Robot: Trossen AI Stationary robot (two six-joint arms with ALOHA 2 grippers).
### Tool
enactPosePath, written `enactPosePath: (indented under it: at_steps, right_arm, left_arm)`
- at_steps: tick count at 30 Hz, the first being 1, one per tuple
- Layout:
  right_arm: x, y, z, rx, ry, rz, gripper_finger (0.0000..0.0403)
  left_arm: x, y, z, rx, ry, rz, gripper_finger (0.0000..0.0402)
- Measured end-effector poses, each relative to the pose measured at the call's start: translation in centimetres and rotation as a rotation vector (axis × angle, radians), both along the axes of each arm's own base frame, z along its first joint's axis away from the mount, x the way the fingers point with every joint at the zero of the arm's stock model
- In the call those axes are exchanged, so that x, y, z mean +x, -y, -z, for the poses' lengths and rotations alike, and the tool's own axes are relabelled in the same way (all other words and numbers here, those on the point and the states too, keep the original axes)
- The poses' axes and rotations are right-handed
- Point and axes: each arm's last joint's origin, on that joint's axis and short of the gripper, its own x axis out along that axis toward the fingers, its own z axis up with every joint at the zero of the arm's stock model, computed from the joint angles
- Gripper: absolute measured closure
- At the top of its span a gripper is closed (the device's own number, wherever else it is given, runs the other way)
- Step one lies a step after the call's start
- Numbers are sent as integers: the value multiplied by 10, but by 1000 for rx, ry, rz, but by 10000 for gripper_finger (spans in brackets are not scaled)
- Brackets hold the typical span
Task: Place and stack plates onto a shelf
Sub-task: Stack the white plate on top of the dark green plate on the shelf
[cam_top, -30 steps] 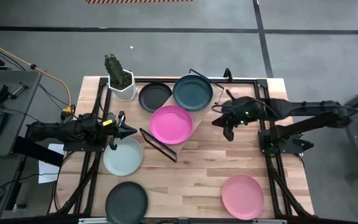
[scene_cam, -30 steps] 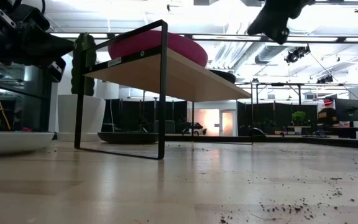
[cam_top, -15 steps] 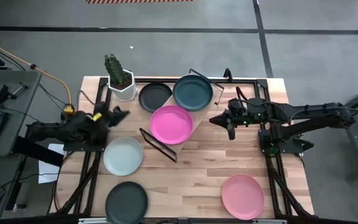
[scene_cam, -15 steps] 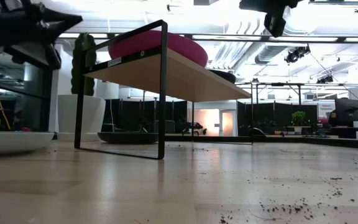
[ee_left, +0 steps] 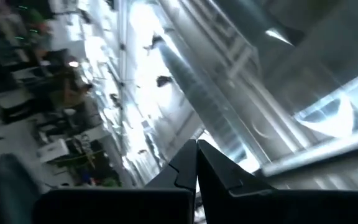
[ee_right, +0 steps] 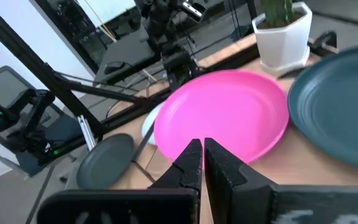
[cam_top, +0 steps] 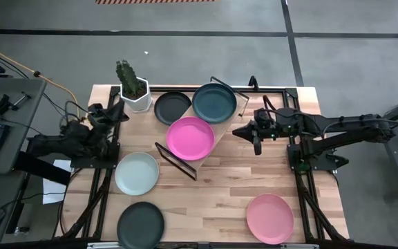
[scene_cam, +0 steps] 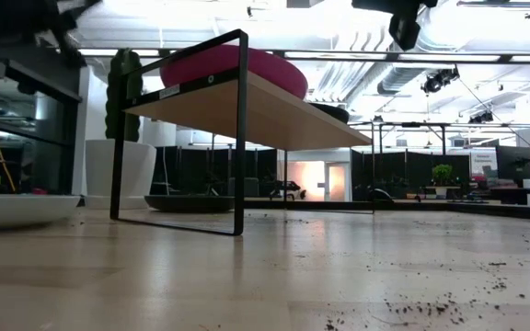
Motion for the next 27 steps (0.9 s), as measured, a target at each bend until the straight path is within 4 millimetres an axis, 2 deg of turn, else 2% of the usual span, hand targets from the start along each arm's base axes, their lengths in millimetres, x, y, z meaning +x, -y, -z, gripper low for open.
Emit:
enactPosePath:
  at_steps: [3,7,9,12,16,19,22,27]
  right_arm:
    - [1,1,-3,-31,28,18,403]
    - [1,2,-4,-52,43,54,403]
    - [1,2,-4,-53,43,61,403]
    - [1,2,-4,-54,42,62,403]
    - [1,2,-4,-61,42,60,403]
    - [1,2,-4,-61,41,60,403]
    - [1,2,-4,-61,41,61,403]
    - [1,2,-4,-47,39,64,403]
  left_arm:
    - [2,2,-30,106,-27,7,402]
    - [18,4,-71,302,-166,-32,402]
    - [29,5,-88,393,-263,-29,399]
    - [44,6,-102,472,-484,-6,386]
    - [52,6,-103,495,-830,74,350]
    - [53,7,-99,504,-1014,178,317]
    - [51,9,-88,480,-1172,299,285]
    - [42,13,-64,340,-1379,513,251]
